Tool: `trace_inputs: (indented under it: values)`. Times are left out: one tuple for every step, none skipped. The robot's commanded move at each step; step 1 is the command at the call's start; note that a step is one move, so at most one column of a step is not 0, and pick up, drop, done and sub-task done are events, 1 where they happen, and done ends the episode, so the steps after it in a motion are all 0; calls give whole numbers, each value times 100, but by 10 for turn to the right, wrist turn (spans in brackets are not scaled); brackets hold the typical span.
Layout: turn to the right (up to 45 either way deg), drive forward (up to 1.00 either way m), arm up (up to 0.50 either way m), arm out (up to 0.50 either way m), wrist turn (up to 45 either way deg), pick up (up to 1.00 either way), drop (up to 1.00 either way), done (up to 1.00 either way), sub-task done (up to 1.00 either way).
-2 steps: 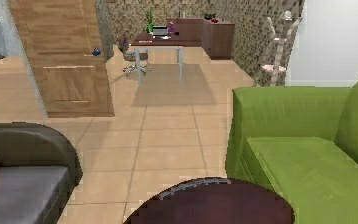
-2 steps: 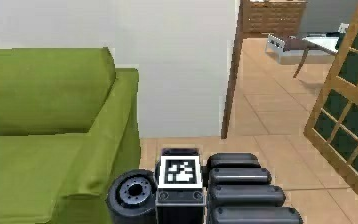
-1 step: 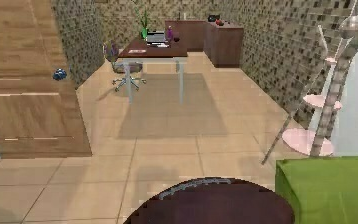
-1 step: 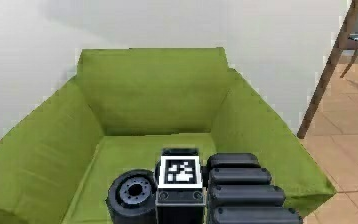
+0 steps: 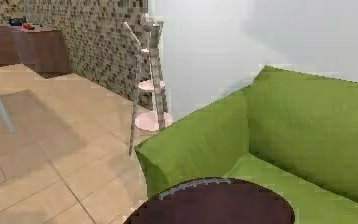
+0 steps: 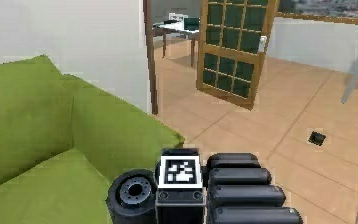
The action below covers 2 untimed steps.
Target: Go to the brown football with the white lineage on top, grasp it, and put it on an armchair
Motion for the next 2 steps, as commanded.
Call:
trace_inputs:
  values:
    - [450, 0, 0, 0, 0, 0, 0, 0, 0]
    - [450, 0, 0, 0, 0, 0, 0, 0, 0]
